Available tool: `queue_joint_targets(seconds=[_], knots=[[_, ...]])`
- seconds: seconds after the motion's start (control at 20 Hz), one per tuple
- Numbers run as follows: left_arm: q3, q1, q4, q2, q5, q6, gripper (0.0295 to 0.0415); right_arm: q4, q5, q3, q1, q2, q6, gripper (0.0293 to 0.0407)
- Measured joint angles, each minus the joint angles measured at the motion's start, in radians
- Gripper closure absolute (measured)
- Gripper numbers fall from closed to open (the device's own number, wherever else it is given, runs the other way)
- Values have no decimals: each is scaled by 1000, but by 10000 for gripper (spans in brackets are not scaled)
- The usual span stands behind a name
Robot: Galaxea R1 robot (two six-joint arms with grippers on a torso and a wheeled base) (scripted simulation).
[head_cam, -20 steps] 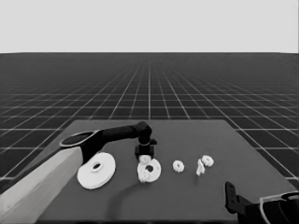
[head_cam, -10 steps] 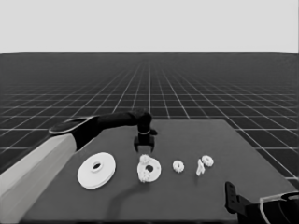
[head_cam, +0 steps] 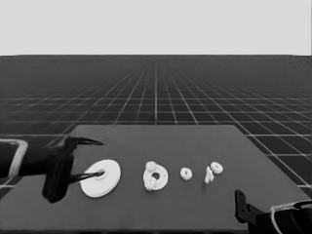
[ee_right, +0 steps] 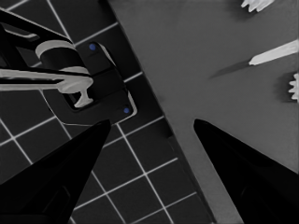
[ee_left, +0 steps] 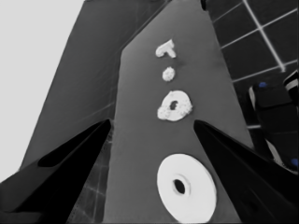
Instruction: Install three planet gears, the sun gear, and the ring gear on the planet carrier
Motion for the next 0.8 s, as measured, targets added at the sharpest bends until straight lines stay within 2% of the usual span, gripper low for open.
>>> queue_joint_targets(seconds=[0.05,0.1,0.15,0.25,0.5,0.6,0.7,0.8], knots=[[3,-1,0,-3,-2,4,326,249,-336,-188,279,318,483,304],[5,-1,1,-5,-3,6,326,381,-372,-461,358,582,754,307],[6,-2,1,-6,-3,7,326,441,-355,-671,368,702,837,311],[8,-2,1,-8,-4,8,326,497,-335,-906,369,811,879,314],[8,-2,1,-8,-4,9,326,526,-327,-1044,366,872,883,315],[8,-2,1,-8,-4,9,326,409,-269,-1124,236,900,847,315],[8,-2,1,-8,-4,9,326,375,-243,-1170,191,916,827,315],[8,-2,1,-8,-4,9,326,364,-233,-1188,177,923,819,315]])
